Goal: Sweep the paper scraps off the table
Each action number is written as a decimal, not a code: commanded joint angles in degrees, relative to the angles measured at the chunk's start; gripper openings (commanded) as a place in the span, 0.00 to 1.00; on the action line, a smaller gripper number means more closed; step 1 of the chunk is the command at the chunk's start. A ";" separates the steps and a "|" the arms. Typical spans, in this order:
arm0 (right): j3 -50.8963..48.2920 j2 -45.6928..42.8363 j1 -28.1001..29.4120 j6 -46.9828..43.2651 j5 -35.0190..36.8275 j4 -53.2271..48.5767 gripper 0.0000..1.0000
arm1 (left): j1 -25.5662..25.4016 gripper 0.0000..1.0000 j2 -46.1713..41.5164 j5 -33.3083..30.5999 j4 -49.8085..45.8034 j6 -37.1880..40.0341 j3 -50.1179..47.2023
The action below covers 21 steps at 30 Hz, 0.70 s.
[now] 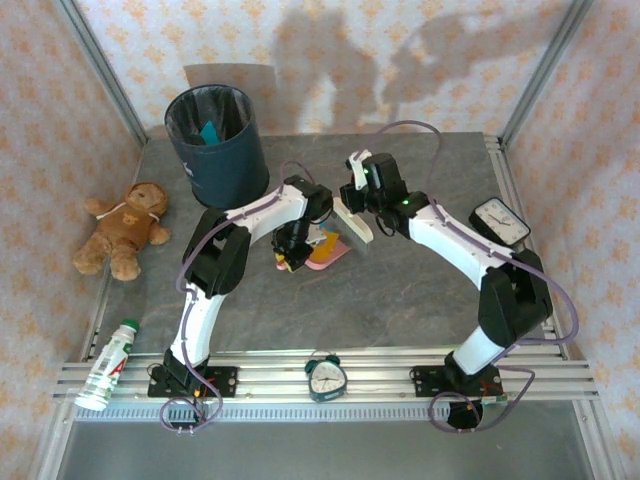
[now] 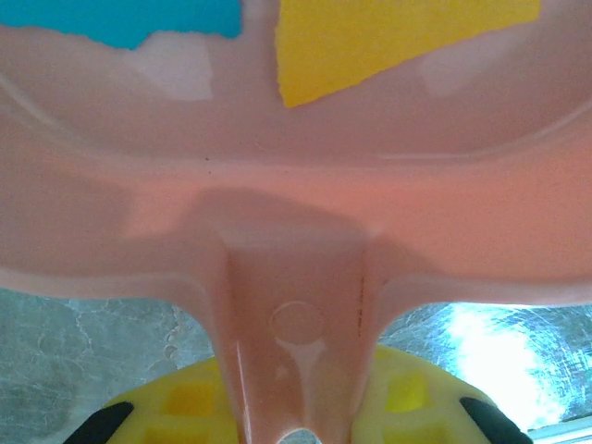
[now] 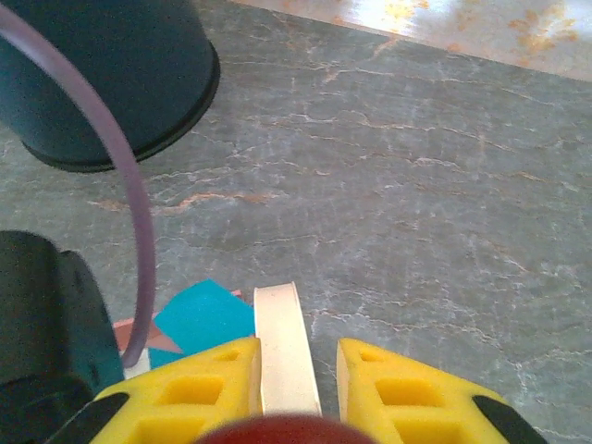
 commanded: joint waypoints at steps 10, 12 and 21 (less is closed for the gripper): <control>1.64 3.14 -4.15 0.40 0.14 7.28 0.00 | -0.91 0.00 -2.69 2.05 -0.45 3.66 -0.99; 3.16 5.03 -4.55 -0.48 -2.02 8.20 0.00 | -0.90 0.00 -2.60 1.64 -0.37 3.27 -1.03; 9.66 11.83 -4.79 -4.37 -14.45 5.65 0.00 | -0.81 0.00 -2.96 1.20 0.35 2.63 -2.36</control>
